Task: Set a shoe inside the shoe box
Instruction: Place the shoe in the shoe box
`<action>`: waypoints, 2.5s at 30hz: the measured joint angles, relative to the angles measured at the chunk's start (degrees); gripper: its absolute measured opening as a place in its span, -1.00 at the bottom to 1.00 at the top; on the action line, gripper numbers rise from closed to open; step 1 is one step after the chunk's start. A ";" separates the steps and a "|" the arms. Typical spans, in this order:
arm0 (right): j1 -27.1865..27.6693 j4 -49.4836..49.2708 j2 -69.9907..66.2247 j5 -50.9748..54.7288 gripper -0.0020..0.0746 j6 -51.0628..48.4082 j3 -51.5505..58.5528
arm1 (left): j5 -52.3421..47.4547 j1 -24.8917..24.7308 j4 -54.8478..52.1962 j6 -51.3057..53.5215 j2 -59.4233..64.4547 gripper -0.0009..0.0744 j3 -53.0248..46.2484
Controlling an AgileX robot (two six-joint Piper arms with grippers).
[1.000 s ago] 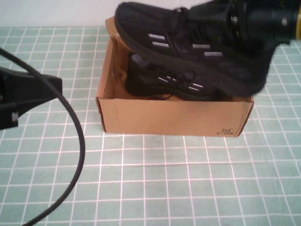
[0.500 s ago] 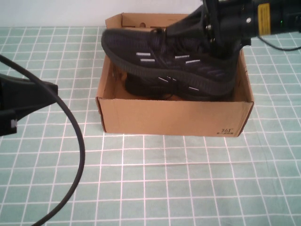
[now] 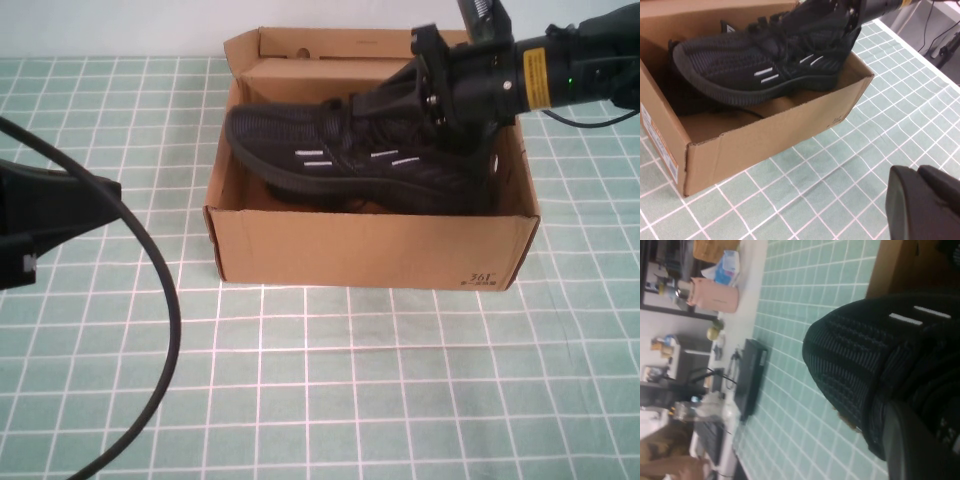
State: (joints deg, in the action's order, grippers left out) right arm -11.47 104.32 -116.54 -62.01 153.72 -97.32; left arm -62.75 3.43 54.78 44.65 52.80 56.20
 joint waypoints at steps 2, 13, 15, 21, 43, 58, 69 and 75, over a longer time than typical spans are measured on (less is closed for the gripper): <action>0.00 0.00 -0.47 0.00 -0.94 -2.57 0.00 | 0.00 0.00 0.00 0.00 0.00 -0.98 0.00; 0.00 0.00 -1.05 0.21 -0.94 -7.45 0.00 | 0.00 0.00 0.00 -0.10 0.00 -0.99 0.00; 0.00 0.00 -1.18 0.58 -0.94 -7.53 0.00 | 0.00 0.00 0.00 -0.10 0.00 -0.99 0.00; 0.00 0.00 -3.05 0.94 -0.94 -7.68 -0.02 | 0.00 0.00 0.00 -0.10 0.00 -0.99 0.00; -0.75 -0.11 -7.06 -0.11 -0.22 -6.78 -0.02 | 0.95 0.00 -0.35 -0.10 0.00 -0.99 0.00; 4.62 -0.43 -5.66 -5.19 0.33 -3.10 -0.02 | 0.44 0.00 -0.35 -0.13 0.00 -0.99 0.00; 7.38 -0.07 -4.92 -6.74 0.29 -0.34 -0.02 | 0.44 0.00 -0.35 -0.22 0.00 -0.99 0.00; 7.38 -0.07 -4.92 -6.74 0.22 -0.35 0.08 | 0.21 0.00 -0.25 -0.22 0.00 -0.99 0.00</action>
State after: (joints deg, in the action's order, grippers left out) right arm -4.10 104.25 -121.45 -68.76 153.37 -97.24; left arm -62.53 3.43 54.54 44.43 52.80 56.20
